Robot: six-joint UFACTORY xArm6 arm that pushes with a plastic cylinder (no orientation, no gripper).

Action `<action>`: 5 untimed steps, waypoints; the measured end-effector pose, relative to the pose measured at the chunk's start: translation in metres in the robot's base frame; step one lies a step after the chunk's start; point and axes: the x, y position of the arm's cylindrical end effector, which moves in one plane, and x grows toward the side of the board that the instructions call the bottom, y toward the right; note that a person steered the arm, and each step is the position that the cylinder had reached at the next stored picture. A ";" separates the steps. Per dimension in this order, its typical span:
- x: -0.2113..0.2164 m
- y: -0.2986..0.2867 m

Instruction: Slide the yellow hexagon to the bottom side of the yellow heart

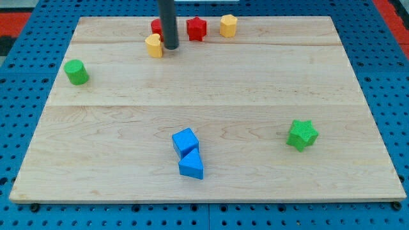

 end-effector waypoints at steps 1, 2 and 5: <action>-0.007 0.133; -0.061 0.188; -0.096 0.090</action>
